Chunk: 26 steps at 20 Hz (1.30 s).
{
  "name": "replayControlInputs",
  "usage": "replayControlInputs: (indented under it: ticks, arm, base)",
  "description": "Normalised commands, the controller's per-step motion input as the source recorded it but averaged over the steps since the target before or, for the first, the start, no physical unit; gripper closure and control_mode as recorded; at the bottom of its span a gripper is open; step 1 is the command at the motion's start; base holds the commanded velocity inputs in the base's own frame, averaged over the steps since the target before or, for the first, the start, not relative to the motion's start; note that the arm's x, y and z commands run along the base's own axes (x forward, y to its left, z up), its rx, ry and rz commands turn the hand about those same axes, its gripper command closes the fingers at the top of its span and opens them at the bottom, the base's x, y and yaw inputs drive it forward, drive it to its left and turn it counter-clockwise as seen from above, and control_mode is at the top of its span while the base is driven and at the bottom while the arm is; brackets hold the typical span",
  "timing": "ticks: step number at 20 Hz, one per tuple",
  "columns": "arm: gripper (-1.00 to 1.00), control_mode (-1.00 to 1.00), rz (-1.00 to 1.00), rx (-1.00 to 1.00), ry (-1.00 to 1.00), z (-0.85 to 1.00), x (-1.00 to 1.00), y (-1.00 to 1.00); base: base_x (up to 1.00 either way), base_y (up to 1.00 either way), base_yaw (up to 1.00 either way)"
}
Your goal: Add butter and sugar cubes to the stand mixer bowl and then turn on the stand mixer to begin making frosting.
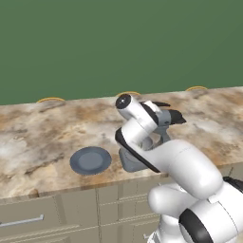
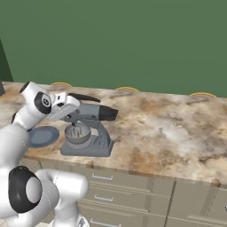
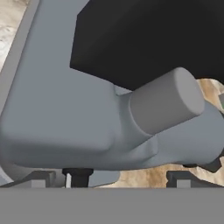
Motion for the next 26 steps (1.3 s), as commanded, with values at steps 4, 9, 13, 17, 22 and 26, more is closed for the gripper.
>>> replayControlInputs:
  ticks: [4, 9, 13, 17, 22, 26]
  arm:
    - [-1.0, -1.0, 0.0, 0.0, 0.01, 0.0, 0.34, 0.0]
    - [-1.0, -1.0, 0.0, 0.0, 0.0, -0.07, 0.3, 0.0]
    - [1.0, -1.0, 0.0, 0.0, 0.0, -0.17, 0.28, -0.01]
    - [1.0, -1.0, 0.0, 0.0, 0.0, -0.23, 0.22, -0.09]
    - [1.0, -1.0, 0.0, 0.02, 0.0, -0.31, 0.19, -0.07]
    - [1.0, -1.0, 0.0, 0.09, 0.0, -0.34, 0.21, -0.11]
  base:
    - [0.0, 0.0, 0.0]
    - [0.0, 0.0, 0.0]
    - [0.0, 0.0, 0.0]
    - [0.0, 0.0, 0.0]
    - [0.0, 0.0, 0.0]
    - [0.0, 0.0, 0.0]
